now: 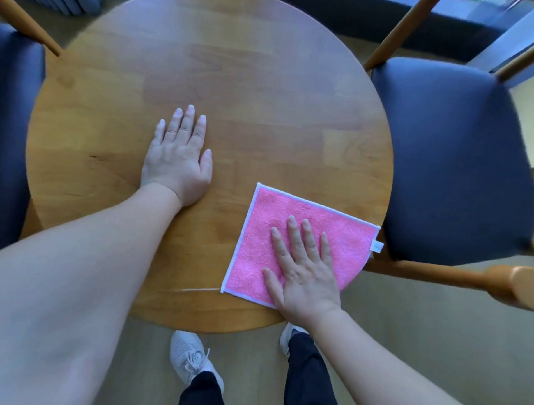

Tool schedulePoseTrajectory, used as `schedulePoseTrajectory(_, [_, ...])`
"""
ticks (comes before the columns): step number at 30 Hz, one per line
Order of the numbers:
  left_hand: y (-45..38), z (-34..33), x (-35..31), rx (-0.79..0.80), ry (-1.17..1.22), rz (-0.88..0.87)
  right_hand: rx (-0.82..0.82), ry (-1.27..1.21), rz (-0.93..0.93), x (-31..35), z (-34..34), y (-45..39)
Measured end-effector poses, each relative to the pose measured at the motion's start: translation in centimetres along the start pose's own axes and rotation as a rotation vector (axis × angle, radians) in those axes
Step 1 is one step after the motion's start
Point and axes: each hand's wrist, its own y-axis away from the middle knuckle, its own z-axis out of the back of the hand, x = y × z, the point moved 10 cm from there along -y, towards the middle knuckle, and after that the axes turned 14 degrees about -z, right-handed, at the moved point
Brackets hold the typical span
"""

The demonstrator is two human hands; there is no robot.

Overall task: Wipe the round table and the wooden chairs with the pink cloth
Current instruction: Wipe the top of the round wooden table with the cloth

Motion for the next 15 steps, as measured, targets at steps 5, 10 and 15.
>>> schedulePoseTrajectory(5, [0.6, -0.4, -0.8, 0.020, -0.012, 0.007, -0.006, -0.021, -0.014, -0.5, 0.1, 0.0])
schedulePoseTrajectory(10, [0.4, -0.6, -1.4, 0.027, -0.023, -0.003, -0.020, -0.010, -0.037, -2.0, 0.5, -1.9])
schedulePoseTrajectory(15, [-1.0, -0.7, -1.3, 0.027, -0.026, 0.011, -0.006, 0.000, -0.088, -5.0, 1.3, -6.1])
